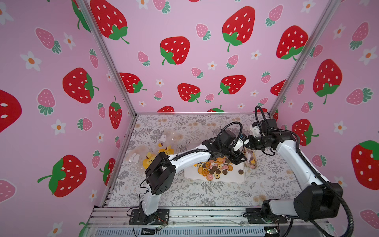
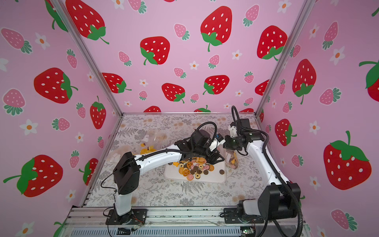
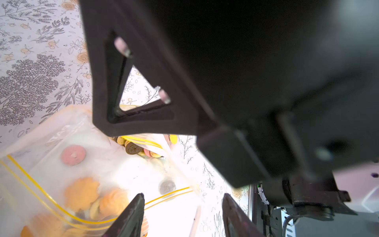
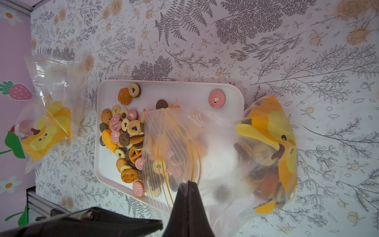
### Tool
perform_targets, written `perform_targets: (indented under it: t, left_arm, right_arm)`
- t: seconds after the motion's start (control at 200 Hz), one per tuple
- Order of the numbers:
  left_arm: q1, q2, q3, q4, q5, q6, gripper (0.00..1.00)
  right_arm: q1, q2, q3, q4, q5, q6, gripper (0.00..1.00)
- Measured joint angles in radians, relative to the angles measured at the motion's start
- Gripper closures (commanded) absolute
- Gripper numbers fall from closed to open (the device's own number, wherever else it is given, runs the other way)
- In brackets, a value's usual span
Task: Pour cookies out of the ziploc bag
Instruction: 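Pour the cookies out of the ziploc bag onto the tray.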
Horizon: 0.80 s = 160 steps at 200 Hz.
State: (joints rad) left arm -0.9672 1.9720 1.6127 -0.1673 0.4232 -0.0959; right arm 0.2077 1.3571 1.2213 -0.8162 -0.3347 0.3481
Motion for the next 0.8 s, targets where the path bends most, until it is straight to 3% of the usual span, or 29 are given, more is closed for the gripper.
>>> perform_targets:
  t: [0.19,0.45,0.8]
  left_arm:
    - [-0.006,-0.016,-0.101,0.118,-0.032,-0.038,0.35]
    - [-0.008,-0.016,-0.113,0.166,-0.042,-0.059,0.35]
    - [-0.009,-0.015,-0.113,0.179,-0.037,-0.069,0.44]
  right_arm:
    - [-0.007,-0.003,-0.015,0.002,-0.028,0.014,1.0]
    - [-0.021,-0.006,-0.018,0.006,-0.071,0.034,1.0]
    - [-0.046,-0.02,-0.046,0.014,-0.127,0.072,1.0]
